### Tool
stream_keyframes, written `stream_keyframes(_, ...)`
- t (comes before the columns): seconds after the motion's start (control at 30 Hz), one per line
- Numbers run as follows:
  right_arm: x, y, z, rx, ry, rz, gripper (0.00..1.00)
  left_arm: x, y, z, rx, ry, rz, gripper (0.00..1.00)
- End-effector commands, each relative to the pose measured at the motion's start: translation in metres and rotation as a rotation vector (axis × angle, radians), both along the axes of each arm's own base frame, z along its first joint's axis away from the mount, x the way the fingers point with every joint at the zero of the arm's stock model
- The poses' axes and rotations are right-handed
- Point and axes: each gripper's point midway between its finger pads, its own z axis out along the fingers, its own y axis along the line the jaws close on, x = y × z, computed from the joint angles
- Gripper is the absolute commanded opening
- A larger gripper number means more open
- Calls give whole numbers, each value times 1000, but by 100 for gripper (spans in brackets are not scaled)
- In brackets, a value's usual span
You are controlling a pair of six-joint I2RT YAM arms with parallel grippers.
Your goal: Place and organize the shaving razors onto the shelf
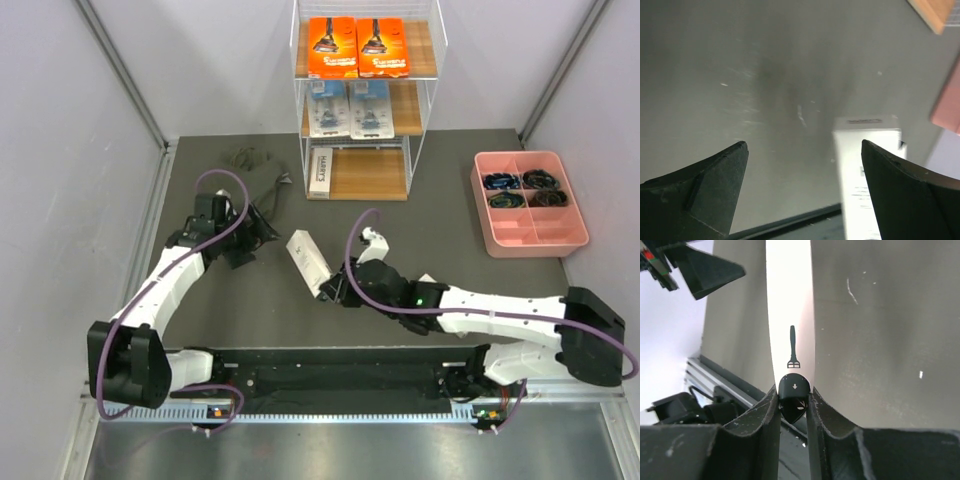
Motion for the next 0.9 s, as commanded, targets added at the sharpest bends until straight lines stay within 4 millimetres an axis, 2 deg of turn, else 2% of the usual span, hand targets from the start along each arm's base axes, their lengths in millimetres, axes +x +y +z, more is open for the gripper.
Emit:
stream_keyframes(0.0, 7, -8, 36, 185, -11, -37, 6, -5, 33, 1, 208, -3, 2, 99)
stream_keyframes(0.1, 9, -24, 37, 276, 19, -63, 6, -8, 37, -3, 233, 6, 5, 99)
stream_keyframes(0.13, 7, -28, 31, 301, 23, -59, 6, -9, 39, -4, 240, 10, 7, 99)
stream_keyframes(0.17, 11, -35, 41, 344, 13, -78, 6, -11, 39, -6, 245, 15, 6, 99)
stream_keyframes(0.2, 10, -40, 35, 344, 15, -84, 6, -11, 41, -8, 253, 15, 9, 99)
stream_keyframes(0.27, 12, -49, 42, 372, -1, -98, 6, -15, 43, -11, 261, 24, 8, 99)
stream_keyframes(0.33, 12, -57, 39, 382, -3, -110, 6, -17, 43, -15, 267, 32, 3, 99)
stream_keyframes(0.37, 11, -61, 44, 408, -9, -116, 6, -18, 43, -16, 267, 33, 1, 99)
stream_keyframes(0.4, 12, -65, 40, 408, -6, -129, 6, -19, 43, -19, 269, 40, -3, 99)
stream_keyframes(0.67, 19, -77, 37, 443, 14, -146, 6, -25, 43, -31, 270, 69, -16, 99)
stream_keyframes(0.87, 46, -87, 36, 504, 19, -178, 5, -28, 42, -38, 267, 84, -28, 99)
